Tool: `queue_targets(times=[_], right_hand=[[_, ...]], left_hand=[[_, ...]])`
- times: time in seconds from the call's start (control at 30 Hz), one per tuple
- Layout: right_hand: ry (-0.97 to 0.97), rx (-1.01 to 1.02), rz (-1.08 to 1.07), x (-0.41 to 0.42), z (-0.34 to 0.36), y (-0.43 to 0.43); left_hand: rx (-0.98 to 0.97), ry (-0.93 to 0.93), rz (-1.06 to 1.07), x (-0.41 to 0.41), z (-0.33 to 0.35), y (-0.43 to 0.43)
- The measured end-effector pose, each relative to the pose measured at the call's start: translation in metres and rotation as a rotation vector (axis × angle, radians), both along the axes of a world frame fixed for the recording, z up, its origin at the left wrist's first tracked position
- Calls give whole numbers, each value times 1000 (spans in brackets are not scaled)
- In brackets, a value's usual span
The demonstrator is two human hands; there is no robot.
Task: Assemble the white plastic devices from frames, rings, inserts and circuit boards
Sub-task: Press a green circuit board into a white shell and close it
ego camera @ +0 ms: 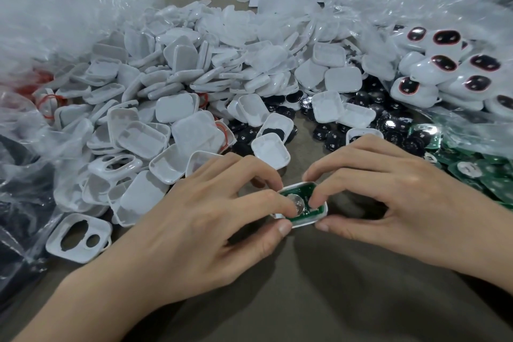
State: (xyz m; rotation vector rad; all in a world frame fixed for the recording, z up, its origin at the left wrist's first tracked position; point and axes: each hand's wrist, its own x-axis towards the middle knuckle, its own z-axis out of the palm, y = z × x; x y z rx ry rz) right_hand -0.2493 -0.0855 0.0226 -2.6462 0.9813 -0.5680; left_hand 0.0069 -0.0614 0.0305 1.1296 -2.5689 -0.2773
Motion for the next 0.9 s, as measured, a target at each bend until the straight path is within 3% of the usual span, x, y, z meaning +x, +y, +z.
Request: queue_targets(times=[0.9], right_hand=[[-12,73,-38,-1,-1,1]], left_hand=[[-14,-27,-116,-8,-5,4]])
